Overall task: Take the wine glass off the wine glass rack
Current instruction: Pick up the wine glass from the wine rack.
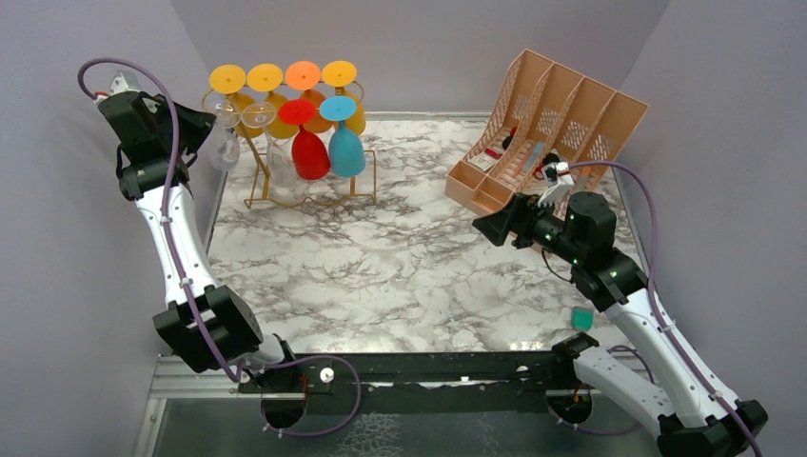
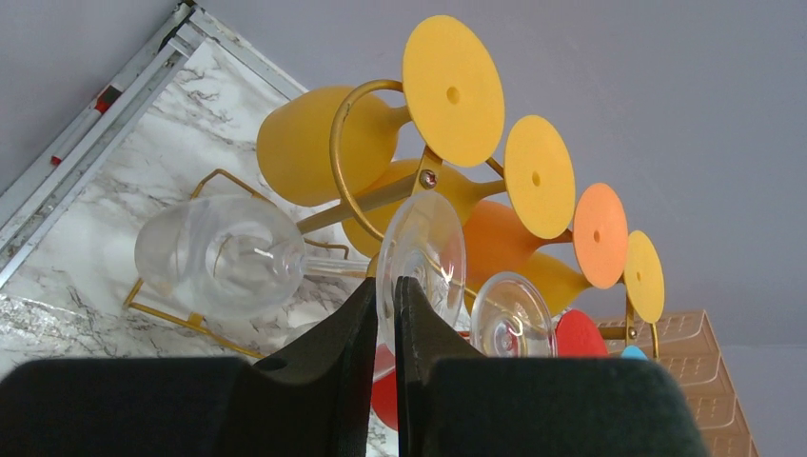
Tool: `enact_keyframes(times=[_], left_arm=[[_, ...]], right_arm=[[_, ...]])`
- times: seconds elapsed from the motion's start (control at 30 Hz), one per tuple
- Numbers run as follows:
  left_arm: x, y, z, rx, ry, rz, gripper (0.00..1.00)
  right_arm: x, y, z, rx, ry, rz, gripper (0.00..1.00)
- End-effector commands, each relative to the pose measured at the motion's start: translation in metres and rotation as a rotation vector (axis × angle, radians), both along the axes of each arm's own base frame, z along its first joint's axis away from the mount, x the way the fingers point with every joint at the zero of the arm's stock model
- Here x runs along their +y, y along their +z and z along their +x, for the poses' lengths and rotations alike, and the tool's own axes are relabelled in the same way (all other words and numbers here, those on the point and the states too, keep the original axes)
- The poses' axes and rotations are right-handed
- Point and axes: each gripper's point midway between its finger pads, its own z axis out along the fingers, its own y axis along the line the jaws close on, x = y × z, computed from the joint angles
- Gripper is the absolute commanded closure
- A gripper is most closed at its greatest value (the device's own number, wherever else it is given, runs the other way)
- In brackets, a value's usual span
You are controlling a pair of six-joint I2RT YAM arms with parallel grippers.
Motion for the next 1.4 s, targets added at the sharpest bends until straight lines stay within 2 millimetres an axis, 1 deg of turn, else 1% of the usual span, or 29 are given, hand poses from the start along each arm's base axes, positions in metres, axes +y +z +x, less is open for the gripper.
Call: enact_keyframes(times=[0.0, 0.03, 0.07, 0.13, 0.27, 0.43, 0.57, 0.7, 0.87, 0.97, 1.03, 1.17, 1.23, 1.37], left_arm=[[-0.002, -0.005, -0.001, -0.006, -0.012, -0.028, 0.9], [-0.003, -0.005, -0.001, -0.01, -0.013, -0.039, 0.92], [-0.003, -0.005, -0.001, -0.013, -0.016, -0.049, 0.96], [-0.004, -0.006, -0.001, -0.012, -0.016, -0.075, 1.0], [-0.005, -0.001, -0.004, -0.044, -0.016, -0.134, 1.0], [-0.006, 0.016, -0.008, -0.114, -0.029, -0.22, 1.0], [-0.003, 0.02, -0.013, -0.141, -0.027, -0.279, 1.0], [-0.001, 0.028, -0.018, -0.18, -0.037, -0.304, 1.0], [0.001, 0.033, -0.022, -0.195, -0.048, -0.32, 1.0], [-0.001, 0.035, -0.023, -0.206, -0.067, -0.337, 1.0], [-0.002, 0.04, -0.025, -0.222, -0.073, -0.338, 1.0], [-0.006, 0.043, -0.028, -0.221, -0.089, -0.353, 1.0], [-0.006, 0.036, -0.03, -0.214, -0.085, -0.369, 1.0], [-0.007, 0.035, -0.034, -0.222, -0.084, -0.381, 1.0]], right_arm=[[-0.001, 0.012, 0.0, -0.024, -0.001, 0.01, 0.19], [-0.001, 0.012, 0.0, -0.025, -0.001, 0.01, 0.19], [-0.001, 0.013, 0.0, -0.027, -0.002, 0.009, 0.19], [-0.001, 0.015, 0.001, -0.029, -0.003, 0.01, 0.19], [0.001, 0.017, 0.001, -0.03, 0.001, 0.017, 0.19], [0.003, 0.019, 0.002, -0.029, 0.011, 0.021, 0.19], [0.003, 0.021, 0.002, -0.032, 0.016, 0.023, 0.19], [0.004, 0.021, 0.001, -0.028, 0.014, 0.032, 0.19], [0.005, 0.016, -0.002, -0.017, 0.021, 0.048, 0.19], [0.006, 0.015, -0.002, -0.011, 0.024, 0.05, 0.19], [0.007, 0.016, -0.002, -0.012, 0.027, 0.051, 0.19], [0.006, 0.016, -0.001, -0.01, 0.026, 0.048, 0.19], [0.007, 0.015, -0.002, -0.009, 0.027, 0.047, 0.19], [0.007, 0.013, -0.003, -0.005, 0.033, 0.049, 0.19]])
